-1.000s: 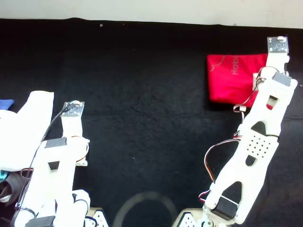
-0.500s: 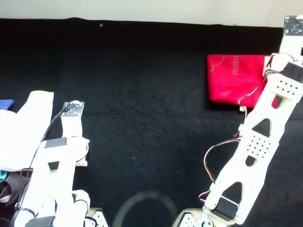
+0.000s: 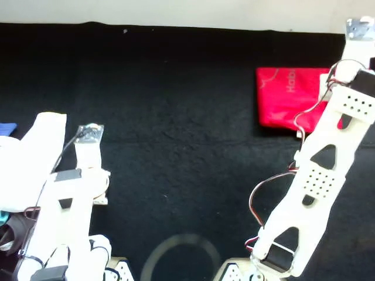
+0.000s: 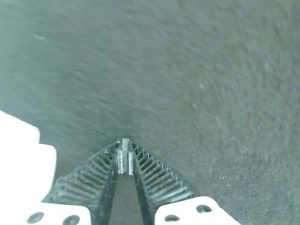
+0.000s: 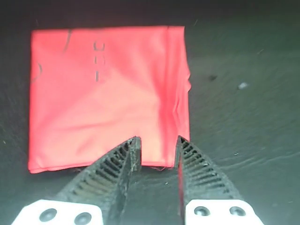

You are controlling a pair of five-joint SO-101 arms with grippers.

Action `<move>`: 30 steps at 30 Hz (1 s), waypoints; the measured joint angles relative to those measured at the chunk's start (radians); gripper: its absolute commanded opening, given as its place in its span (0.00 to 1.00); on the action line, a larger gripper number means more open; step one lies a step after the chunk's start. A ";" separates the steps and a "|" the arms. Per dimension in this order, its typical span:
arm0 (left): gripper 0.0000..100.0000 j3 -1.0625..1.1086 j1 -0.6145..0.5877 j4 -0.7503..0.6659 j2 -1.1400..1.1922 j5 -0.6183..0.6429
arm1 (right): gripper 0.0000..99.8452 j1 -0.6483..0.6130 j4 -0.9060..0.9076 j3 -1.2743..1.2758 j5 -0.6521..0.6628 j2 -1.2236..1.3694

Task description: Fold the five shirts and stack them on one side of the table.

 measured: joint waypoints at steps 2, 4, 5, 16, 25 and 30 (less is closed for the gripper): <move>0.07 -0.086 -0.044 0.094 0.000 0.000 | 0.12 0.005 0.000 0.000 0.000 -0.064; 0.14 -0.192 -0.101 0.215 0.000 -0.002 | 0.12 0.006 0.000 0.048 0.000 -0.149; 0.16 -0.249 -0.133 0.279 0.000 -0.012 | 0.12 0.006 0.000 0.098 0.000 -0.199; 0.18 -0.443 -0.446 0.473 0.002 -0.272 | 0.26 -0.069 0.000 1.036 0.040 -0.783; 0.18 -0.295 -0.454 0.333 0.002 -0.290 | 0.31 -0.255 0.000 1.583 0.172 -1.257; 0.02 -0.282 -0.454 0.321 0.002 -0.290 | 0.31 -0.316 0.000 1.786 0.178 -1.462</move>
